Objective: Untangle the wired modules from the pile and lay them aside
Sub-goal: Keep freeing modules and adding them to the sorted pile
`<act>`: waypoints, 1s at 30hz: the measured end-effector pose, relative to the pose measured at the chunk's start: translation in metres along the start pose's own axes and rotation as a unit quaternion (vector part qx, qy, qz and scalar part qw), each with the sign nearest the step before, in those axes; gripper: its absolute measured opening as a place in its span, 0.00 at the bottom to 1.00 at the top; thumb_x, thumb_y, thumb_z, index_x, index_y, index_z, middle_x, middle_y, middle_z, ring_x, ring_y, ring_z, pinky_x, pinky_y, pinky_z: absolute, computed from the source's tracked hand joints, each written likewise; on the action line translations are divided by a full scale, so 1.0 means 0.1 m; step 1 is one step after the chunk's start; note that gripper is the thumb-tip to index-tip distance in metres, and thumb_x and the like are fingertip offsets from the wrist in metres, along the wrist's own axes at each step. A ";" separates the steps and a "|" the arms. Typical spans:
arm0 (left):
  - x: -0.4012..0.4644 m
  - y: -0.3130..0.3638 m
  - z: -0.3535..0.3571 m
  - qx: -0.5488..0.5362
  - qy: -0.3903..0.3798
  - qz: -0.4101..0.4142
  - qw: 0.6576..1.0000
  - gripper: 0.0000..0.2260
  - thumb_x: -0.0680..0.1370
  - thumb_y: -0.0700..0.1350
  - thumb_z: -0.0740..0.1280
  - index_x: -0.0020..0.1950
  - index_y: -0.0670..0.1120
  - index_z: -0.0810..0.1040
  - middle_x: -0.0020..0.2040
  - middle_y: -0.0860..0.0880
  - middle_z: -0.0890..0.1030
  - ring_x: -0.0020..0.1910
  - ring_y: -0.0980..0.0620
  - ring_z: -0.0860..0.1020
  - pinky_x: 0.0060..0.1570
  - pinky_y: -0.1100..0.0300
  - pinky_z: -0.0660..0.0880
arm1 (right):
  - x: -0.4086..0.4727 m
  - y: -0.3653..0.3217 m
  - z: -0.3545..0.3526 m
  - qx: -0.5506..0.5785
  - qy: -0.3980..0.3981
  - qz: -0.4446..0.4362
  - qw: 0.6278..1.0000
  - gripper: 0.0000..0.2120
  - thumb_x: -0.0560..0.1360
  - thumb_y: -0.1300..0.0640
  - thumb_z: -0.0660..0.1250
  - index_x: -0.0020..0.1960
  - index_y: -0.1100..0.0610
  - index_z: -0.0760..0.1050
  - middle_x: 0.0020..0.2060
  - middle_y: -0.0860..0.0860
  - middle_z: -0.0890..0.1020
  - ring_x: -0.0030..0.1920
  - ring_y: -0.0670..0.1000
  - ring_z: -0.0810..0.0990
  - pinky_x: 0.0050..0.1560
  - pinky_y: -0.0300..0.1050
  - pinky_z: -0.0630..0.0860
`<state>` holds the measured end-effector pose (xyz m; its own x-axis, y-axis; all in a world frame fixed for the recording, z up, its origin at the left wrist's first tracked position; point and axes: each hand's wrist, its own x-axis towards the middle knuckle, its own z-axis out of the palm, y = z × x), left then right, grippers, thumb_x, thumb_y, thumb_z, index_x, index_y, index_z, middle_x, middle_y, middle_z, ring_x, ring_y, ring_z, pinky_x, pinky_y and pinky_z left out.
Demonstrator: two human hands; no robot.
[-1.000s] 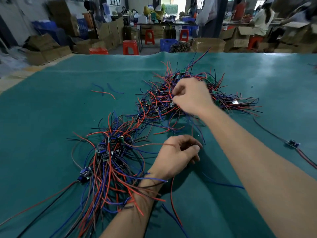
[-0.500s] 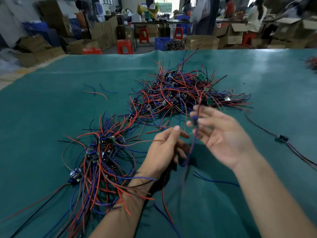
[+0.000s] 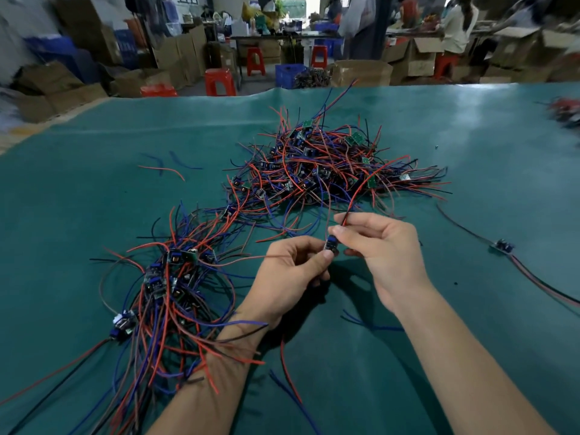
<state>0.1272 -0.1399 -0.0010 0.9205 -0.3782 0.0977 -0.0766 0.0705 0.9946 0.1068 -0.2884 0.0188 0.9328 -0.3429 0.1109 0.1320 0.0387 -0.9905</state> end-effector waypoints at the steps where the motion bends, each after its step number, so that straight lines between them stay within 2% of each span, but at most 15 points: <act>1: 0.00 -0.01 0.00 0.003 -0.007 -0.005 1.000 0.03 0.80 0.36 0.67 0.50 0.36 0.80 0.28 0.50 0.77 0.24 0.59 0.69 0.26 0.71 0.66 | 0.01 0.01 -0.02 -0.042 0.009 -0.028 0.999 0.09 0.71 0.65 0.78 0.44 0.52 0.86 0.40 0.51 0.88 0.41 0.46 0.86 0.41 0.35 0.78; 4: 0.01 -0.01 0.00 0.023 -0.033 -0.014 0.999 0.02 0.80 0.35 0.68 0.48 0.38 0.79 0.27 0.52 0.76 0.24 0.60 0.71 0.25 0.71 0.64 | 0.08 0.02 -0.11 -0.141 0.069 -0.108 0.982 0.11 0.70 0.63 0.79 0.41 0.47 0.85 0.38 0.43 0.88 0.40 0.43 0.87 0.47 0.39 0.82; 8: 0.02 -0.03 0.01 0.051 -0.054 -0.019 0.997 0.04 0.79 0.35 0.68 0.50 0.34 0.79 0.28 0.51 0.74 0.27 0.57 0.71 0.27 0.69 0.64 | 0.19 -0.01 -0.33 -0.138 0.182 -0.164 0.960 0.11 0.71 0.60 0.78 0.41 0.44 0.84 0.38 0.41 0.87 0.41 0.43 0.86 0.52 0.51 0.84; 10: 0.01 -0.03 0.01 0.054 -0.062 -0.021 0.996 0.02 0.80 0.35 0.68 0.48 0.38 0.79 0.29 0.50 0.75 0.28 0.56 0.70 0.27 0.68 0.63 | 0.23 -0.01 -0.43 -0.121 0.238 -0.178 0.947 0.09 0.72 0.58 0.77 0.42 0.43 0.84 0.38 0.42 0.87 0.41 0.43 0.86 0.53 0.54 0.84; 12: 0.01 -0.02 0.01 0.054 -0.061 -0.017 0.997 0.04 0.80 0.35 0.68 0.46 0.42 0.79 0.29 0.50 0.75 0.28 0.55 0.70 0.28 0.67 0.63 | 0.26 0.00 -0.53 -0.091 0.304 -0.177 0.932 0.04 0.73 0.56 0.75 0.45 0.48 0.85 0.40 0.46 0.87 0.41 0.45 0.86 0.49 0.56 0.84; 15: 0.03 -0.03 0.01 0.041 -0.016 -0.002 0.999 0.04 0.81 0.35 0.66 0.48 0.43 0.78 0.28 0.50 0.75 0.25 0.60 0.70 0.27 0.70 0.64 | 0.30 -0.02 -0.63 -0.002 0.405 -0.149 0.902 0.02 0.77 0.58 0.72 0.49 0.54 0.82 0.40 0.48 0.85 0.36 0.44 0.82 0.35 0.44 0.79; 16: 0.04 -0.04 0.01 0.024 0.011 0.000 1.000 0.04 0.81 0.35 0.66 0.48 0.43 0.78 0.28 0.51 0.76 0.24 0.60 0.70 0.26 0.70 0.65 | 0.29 -0.02 -0.64 0.017 0.412 -0.124 0.902 0.02 0.78 0.58 0.70 0.48 0.53 0.81 0.39 0.48 0.85 0.33 0.43 0.81 0.31 0.40 0.76; 17: 0.05 -0.05 0.00 0.008 0.035 0.003 0.999 0.04 0.81 0.36 0.65 0.49 0.43 0.77 0.28 0.52 0.77 0.24 0.60 0.70 0.26 0.70 0.66 | 0.28 -0.02 -0.61 0.012 0.389 -0.091 0.916 0.03 0.78 0.58 0.69 0.46 0.53 0.80 0.38 0.50 0.85 0.31 0.43 0.79 0.28 0.38 0.74; 18: 0.05 -0.06 0.00 -0.003 0.051 0.007 0.999 0.03 0.81 0.36 0.65 0.50 0.42 0.77 0.28 0.53 0.77 0.25 0.60 0.71 0.27 0.69 0.66 | 0.26 -0.01 -0.55 -0.012 0.330 -0.054 0.942 0.06 0.79 0.57 0.69 0.43 0.53 0.80 0.36 0.51 0.86 0.29 0.43 0.78 0.26 0.37 0.72; 20: 0.05 -0.07 0.01 -0.013 0.063 0.018 0.998 0.02 0.81 0.36 0.65 0.49 0.40 0.77 0.28 0.53 0.78 0.26 0.59 0.71 0.27 0.68 0.67 | 0.18 0.02 -0.34 -0.071 0.137 0.004 0.988 0.08 0.78 0.54 0.71 0.41 0.55 0.82 0.34 0.53 0.86 0.30 0.45 0.79 0.26 0.37 0.72; 22: 0.04 -0.05 0.00 -0.005 0.060 0.029 0.998 0.06 0.81 0.36 0.66 0.44 0.41 0.78 0.28 0.53 0.77 0.25 0.59 0.70 0.26 0.69 0.66 | 0.07 0.07 -0.13 -0.138 -0.035 -0.001 0.990 0.12 0.75 0.48 0.74 0.42 0.57 0.83 0.36 0.57 0.85 0.34 0.46 0.78 0.28 0.44 0.74; 23: 0.04 -0.05 0.00 0.003 0.054 0.035 0.998 0.08 0.81 0.37 0.66 0.42 0.41 0.78 0.27 0.53 0.76 0.24 0.60 0.69 0.26 0.69 0.65 | 0.03 0.11 -0.05 -0.166 -0.075 -0.025 0.983 0.15 0.72 0.44 0.75 0.42 0.58 0.83 0.36 0.60 0.83 0.35 0.48 0.77 0.30 0.49 0.73; 26: 0.04 -0.05 0.01 0.021 0.032 0.034 0.999 0.09 0.81 0.37 0.67 0.40 0.39 0.78 0.27 0.53 0.76 0.24 0.59 0.68 0.25 0.68 0.64 | 0.00 0.12 -0.01 -0.193 -0.053 -0.094 0.975 0.19 0.68 0.41 0.75 0.41 0.59 0.82 0.35 0.62 0.81 0.33 0.54 0.73 0.35 0.58 0.73; 28: 0.04 -0.04 0.01 0.039 0.012 0.028 0.999 0.07 0.80 0.37 0.68 0.42 0.37 0.80 0.27 0.52 0.76 0.25 0.58 0.68 0.26 0.67 0.65 | 0.04 0.04 -0.10 -0.164 0.002 -0.123 0.979 0.13 0.69 0.47 0.77 0.40 0.57 0.83 0.33 0.58 0.82 0.33 0.53 0.72 0.35 0.57 0.72; 30: 0.02 -0.03 0.01 0.066 -0.021 0.025 0.997 0.07 0.80 0.37 0.69 0.42 0.39 0.81 0.28 0.52 0.76 0.27 0.57 0.70 0.28 0.67 0.67 | 0.08 -0.09 -0.23 -0.092 0.079 -0.141 0.983 0.06 0.73 0.55 0.77 0.38 0.54 0.84 0.34 0.56 0.80 0.34 0.49 0.71 0.35 0.53 0.70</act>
<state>0.1289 -0.1422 -0.0042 0.8974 -0.4162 0.1464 -0.1747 -0.0306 0.9841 0.1049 -0.3134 0.0261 0.8022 -0.4573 0.3838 0.3013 -0.2447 -0.9216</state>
